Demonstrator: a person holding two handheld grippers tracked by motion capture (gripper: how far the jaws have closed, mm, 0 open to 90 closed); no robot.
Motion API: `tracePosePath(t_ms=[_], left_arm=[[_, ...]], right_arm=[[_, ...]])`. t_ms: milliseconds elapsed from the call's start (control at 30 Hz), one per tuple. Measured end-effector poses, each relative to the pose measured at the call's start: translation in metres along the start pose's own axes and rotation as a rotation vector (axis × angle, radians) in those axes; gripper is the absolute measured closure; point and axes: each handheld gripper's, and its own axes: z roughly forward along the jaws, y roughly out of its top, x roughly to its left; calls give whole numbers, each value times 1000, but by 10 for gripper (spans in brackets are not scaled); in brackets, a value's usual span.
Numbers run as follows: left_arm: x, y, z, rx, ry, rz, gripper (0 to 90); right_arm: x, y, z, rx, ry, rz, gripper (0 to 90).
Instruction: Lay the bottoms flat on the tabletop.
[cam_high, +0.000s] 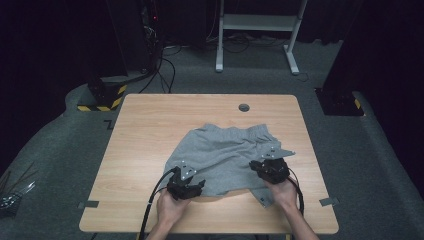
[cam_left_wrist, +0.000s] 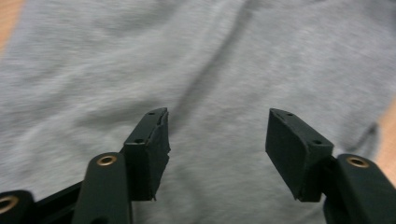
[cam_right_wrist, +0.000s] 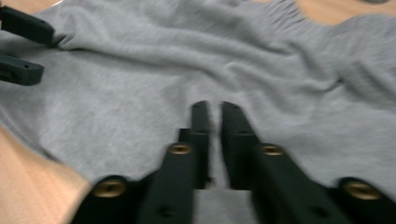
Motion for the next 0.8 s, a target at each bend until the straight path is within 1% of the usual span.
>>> tracePosePath(t_ms=[67, 133, 167, 200, 233, 267, 300, 333, 367, 400, 433, 533, 633, 667, 700, 800], left_arm=[[-1, -1, 5, 20, -3, 1, 377], [-2, -2, 11, 43, 12, 0, 374], [-1, -4, 14, 52, 15, -7, 373], [0, -5, 15, 41, 12, -13, 366], [0, -6, 15, 31, 15, -19, 366], [0, -7, 15, 28, 15, -19, 367], [0, -7, 15, 24, 15, -16, 366], [1, -9, 15, 13, 14, -11, 365], [1, -12, 15, -9, 12, -15, 362], [1, -14, 15, -22, 12, -14, 362], [1, -15, 15, -32, 11, -15, 361], [1, -15, 15, -31, 12, -13, 358], [1, -15, 15, -31, 14, -14, 358], [1, -15, 15, -31, 14, -15, 358], [0, -15, 15, -31, 15, -15, 358], [0, -15, 15, -32, 16, -16, 358]], right_arm=[[4, -6, 5, 15, -5, 17, 640], [4, -13, 11, 30, -10, 23, 571], [4, -16, 14, 46, -7, 29, 563], [4, -18, 17, 61, 0, 32, 572], [4, -20, 20, 74, 7, 33, 631], [3, -21, 22, 89, 19, 27, 753], [2, -21, 23, 92, 27, 23, 835], [1, -20, 22, 91, 34, 25, 873], [0, -19, 22, 89, 44, 24, 882], [-1, -16, 20, 95, 49, 14, 888], [-1, -13, 19, 90, 46, 4, 889], [-4, 4, 11, 51, 27, -12, 889], [-6, 20, 9, 30, -2, -20, 888], [-5, 29, 12, 26, -19, -31, 887], [-6, 32, 15, 23, -25, -40, 887], [-7, 41, 33, 52, -55, -49, 886]])
